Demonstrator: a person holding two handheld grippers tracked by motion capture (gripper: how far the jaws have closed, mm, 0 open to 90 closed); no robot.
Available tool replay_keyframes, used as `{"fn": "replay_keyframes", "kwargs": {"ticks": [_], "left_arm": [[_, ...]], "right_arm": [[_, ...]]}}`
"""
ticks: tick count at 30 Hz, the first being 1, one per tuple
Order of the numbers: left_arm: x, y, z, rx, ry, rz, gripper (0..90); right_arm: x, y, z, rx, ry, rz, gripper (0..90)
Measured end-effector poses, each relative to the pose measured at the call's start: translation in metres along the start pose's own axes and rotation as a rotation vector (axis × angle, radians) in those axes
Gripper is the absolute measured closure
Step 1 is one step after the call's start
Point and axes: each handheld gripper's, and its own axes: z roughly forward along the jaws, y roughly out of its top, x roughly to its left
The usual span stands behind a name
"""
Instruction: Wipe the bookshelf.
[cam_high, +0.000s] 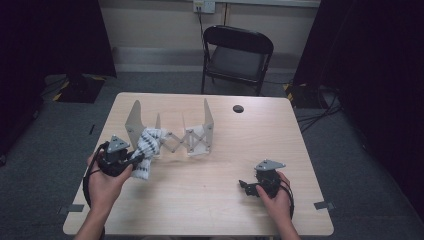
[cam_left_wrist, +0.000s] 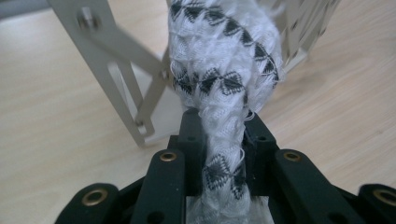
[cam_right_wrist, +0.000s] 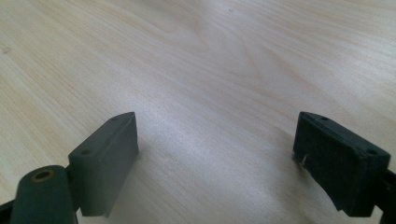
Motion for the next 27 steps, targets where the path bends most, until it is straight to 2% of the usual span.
{"fn": "replay_keyframes", "kwargs": {"ticks": [2, 3, 4, 9, 18, 24, 27], "left_arm": [[0.001, -0.007, 0.005, 0.000, -0.007, -0.007, 73.4], [0.000, -0.008, 0.007, 0.018, -0.006, -0.017, 73.4], [0.000, -0.011, 0.010, 0.036, 0.001, -0.009, 73.4], [0.000, -0.023, 0.020, 0.075, -0.010, -0.017, 73.5], [0.007, -0.042, 0.033, 0.117, -0.008, -0.046, 73.4], [0.006, -0.054, 0.037, 0.161, -0.010, -0.042, 73.4], [0.005, -0.060, 0.039, 0.163, -0.018, -0.039, 73.4]], "right_arm": [[0.000, 0.000, 0.000, -0.001, 0.000, -0.001, 13.4], [0.000, 0.000, 0.000, -0.001, 0.000, -0.001, 13.4], [0.000, 0.000, 0.000, 0.000, 0.000, -0.001, 13.4], [0.000, 0.000, 0.000, -0.001, 0.000, -0.001, 13.4], [0.000, 0.000, 0.000, -0.001, 0.000, -0.001, 13.4], [0.000, 0.000, 0.000, -0.001, 0.000, -0.001, 13.4], [0.000, 0.000, 0.000, -0.001, 0.000, -0.001, 13.4]]}}
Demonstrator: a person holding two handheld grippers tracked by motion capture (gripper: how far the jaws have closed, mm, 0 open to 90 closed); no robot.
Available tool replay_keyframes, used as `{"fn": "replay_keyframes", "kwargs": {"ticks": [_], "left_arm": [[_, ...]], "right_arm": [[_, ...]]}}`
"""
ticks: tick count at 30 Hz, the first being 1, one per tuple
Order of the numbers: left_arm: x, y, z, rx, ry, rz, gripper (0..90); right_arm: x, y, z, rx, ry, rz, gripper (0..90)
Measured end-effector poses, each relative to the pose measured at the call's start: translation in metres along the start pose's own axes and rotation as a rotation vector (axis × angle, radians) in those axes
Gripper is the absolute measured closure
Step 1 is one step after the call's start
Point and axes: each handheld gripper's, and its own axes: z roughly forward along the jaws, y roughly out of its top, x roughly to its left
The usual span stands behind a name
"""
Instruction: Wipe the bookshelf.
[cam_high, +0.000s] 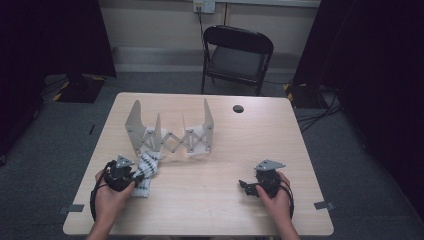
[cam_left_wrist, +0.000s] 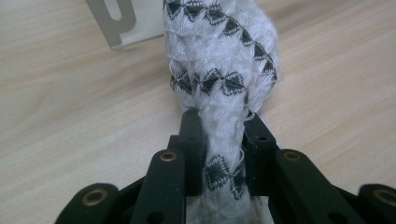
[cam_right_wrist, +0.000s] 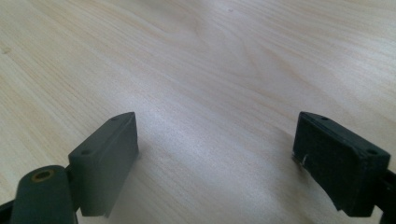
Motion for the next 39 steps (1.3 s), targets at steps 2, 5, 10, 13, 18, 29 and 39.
{"fn": "replay_keyframes", "kwargs": {"ticks": [2, 5, 10, 13, 18, 29, 39], "left_arm": [[-0.002, -0.001, -0.001, -0.009, 0.001, -0.007, 73.4], [-0.002, 0.001, -0.007, -0.028, -0.010, -0.007, 73.4], [0.001, 0.021, -0.041, -0.119, 0.007, 0.015, 73.5], [0.005, 0.040, -0.070, -0.202, 0.022, 0.027, 73.5], [0.010, 0.053, -0.084, -0.255, 0.057, 0.025, 73.5], [0.017, 0.027, -0.040, -0.166, 0.038, -0.043, 73.4], [0.017, 0.023, -0.030, -0.141, 0.033, -0.050, 73.5]], "right_arm": [[0.000, 0.000, 0.000, 0.000, 0.000, 0.000, 13.4], [0.000, 0.000, 0.000, 0.000, 0.000, 0.000, 13.4], [0.000, 0.000, 0.000, 0.000, 0.000, 0.000, 13.4], [0.000, 0.000, 0.000, 0.000, 0.000, -0.001, 13.4], [0.000, 0.000, 0.000, 0.000, 0.000, -0.001, 13.4], [0.000, 0.000, 0.000, 0.000, 0.001, -0.001, 13.4], [0.000, 0.000, 0.000, 0.000, 0.001, -0.001, 13.4]]}}
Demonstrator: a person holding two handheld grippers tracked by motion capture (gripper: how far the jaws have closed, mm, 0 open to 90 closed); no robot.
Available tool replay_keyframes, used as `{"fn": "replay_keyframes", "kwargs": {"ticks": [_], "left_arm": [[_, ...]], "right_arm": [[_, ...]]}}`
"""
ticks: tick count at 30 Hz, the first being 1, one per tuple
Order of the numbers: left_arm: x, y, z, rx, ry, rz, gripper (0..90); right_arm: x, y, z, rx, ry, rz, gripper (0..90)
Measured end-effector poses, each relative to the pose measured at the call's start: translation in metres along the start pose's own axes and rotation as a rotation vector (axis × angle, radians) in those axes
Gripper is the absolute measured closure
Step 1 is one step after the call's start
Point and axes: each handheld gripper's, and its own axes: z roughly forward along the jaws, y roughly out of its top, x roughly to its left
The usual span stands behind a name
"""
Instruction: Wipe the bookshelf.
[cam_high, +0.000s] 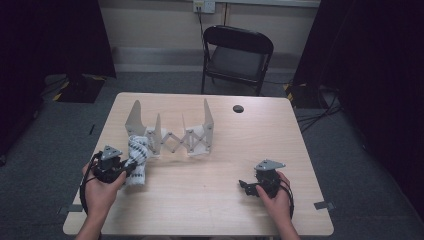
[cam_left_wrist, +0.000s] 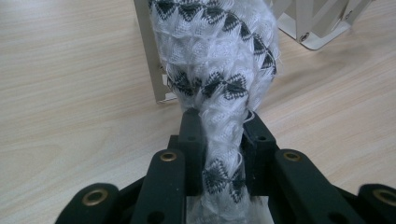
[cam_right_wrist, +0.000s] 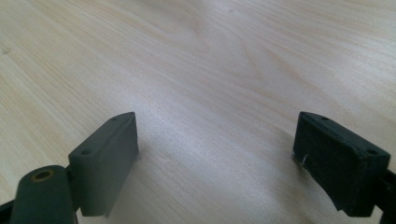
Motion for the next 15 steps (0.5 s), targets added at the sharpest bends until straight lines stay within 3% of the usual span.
{"fn": "replay_keyframes", "kwargs": {"ticks": [15], "left_arm": [[-0.004, 0.011, -0.012, -0.022, -0.009, 0.018, 73.7]], "right_arm": [[0.000, 0.000, 0.000, -0.001, 0.001, 0.000, 13.4]]}}
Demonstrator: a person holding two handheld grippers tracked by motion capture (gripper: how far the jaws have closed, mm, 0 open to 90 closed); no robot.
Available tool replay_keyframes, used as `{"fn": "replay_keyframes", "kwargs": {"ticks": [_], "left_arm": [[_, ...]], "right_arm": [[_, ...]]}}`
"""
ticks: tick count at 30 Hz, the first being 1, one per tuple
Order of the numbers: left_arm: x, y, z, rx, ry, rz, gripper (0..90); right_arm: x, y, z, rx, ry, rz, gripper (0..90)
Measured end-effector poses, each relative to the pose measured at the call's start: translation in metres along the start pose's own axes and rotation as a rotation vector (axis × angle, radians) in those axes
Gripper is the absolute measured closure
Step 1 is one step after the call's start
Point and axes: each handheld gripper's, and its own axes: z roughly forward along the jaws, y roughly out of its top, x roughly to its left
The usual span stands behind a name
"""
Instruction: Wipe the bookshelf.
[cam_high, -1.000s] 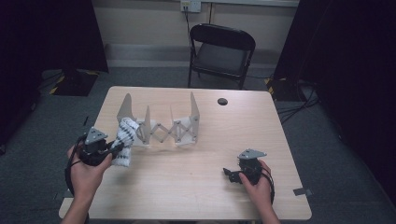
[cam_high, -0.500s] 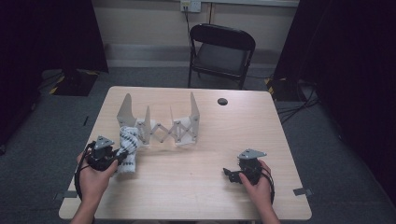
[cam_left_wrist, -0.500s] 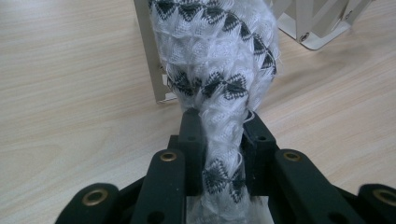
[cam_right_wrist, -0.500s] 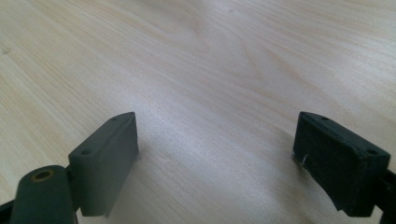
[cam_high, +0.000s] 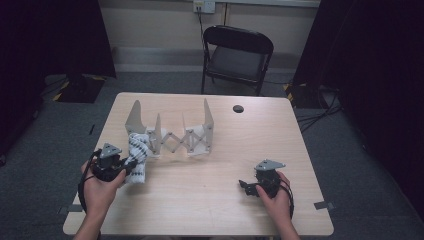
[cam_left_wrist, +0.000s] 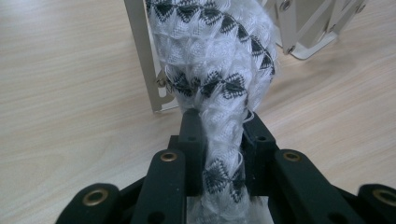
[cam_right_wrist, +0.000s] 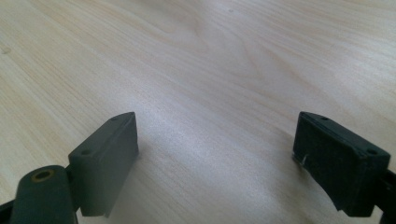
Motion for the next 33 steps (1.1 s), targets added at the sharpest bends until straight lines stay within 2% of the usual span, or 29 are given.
{"fn": "replay_keyframes", "kwargs": {"ticks": [4, 9, 11, 19, 26, 30, 33], "left_arm": [[-0.005, 0.005, -0.005, -0.015, -0.008, 0.020, 74.2], [-0.006, 0.004, 0.000, 0.036, -0.017, 0.017, 75.0], [-0.004, 0.000, 0.004, 0.064, -0.017, 0.017, 75.2], [0.004, -0.020, 0.020, 0.124, -0.011, -0.012, 75.2], [0.011, -0.035, 0.024, 0.143, 0.007, -0.047, 75.0], [0.012, -0.042, 0.024, 0.165, 0.000, -0.043, 75.0], [0.012, -0.046, 0.024, 0.162, -0.003, -0.046, 75.1]], "right_arm": [[0.000, 0.000, 0.000, 0.001, -0.001, 0.000, 13.4], [0.000, 0.000, 0.000, 0.000, 0.000, 0.000, 13.4], [0.000, 0.000, 0.000, 0.001, 0.001, 0.000, 13.4], [0.000, 0.000, 0.000, 0.001, 0.000, 0.001, 13.4], [0.000, 0.000, 0.000, 0.001, 0.000, 0.000, 13.4], [0.000, 0.000, 0.000, 0.000, 0.000, 0.001, 13.4], [0.000, 0.000, 0.000, 0.000, 0.000, 0.000, 13.4]]}}
